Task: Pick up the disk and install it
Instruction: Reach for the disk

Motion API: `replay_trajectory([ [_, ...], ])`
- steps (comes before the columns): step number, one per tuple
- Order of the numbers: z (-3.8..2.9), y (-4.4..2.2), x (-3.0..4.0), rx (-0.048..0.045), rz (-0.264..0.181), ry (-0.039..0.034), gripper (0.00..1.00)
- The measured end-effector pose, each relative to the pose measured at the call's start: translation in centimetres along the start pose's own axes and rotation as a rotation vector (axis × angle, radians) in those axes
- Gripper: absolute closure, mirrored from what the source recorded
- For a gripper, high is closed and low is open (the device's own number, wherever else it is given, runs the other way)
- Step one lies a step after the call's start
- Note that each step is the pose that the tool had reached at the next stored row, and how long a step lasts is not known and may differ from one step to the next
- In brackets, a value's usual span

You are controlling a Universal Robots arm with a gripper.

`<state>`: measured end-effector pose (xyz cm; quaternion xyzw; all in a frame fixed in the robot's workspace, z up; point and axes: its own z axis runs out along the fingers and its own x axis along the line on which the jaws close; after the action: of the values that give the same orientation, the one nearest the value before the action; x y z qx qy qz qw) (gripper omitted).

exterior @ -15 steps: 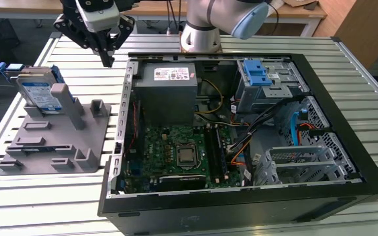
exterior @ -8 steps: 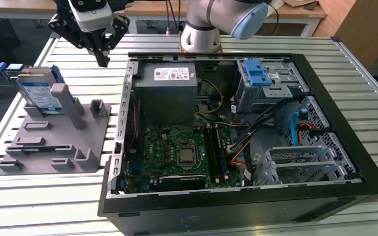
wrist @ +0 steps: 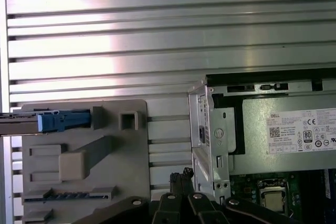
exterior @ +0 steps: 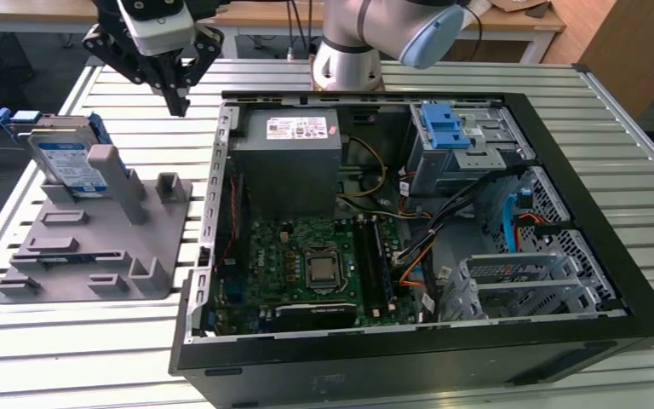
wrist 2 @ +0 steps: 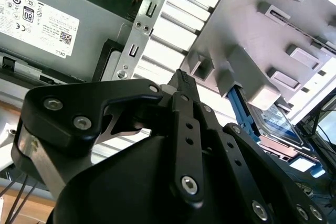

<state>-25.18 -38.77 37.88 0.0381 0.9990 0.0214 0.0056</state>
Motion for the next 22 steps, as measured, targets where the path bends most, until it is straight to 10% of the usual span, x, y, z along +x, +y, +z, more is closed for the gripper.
replay_trajectory([
  [22, 0.01, -0.09, 1.2, 0.0, 0.0, -0.0001, 0.89],
])
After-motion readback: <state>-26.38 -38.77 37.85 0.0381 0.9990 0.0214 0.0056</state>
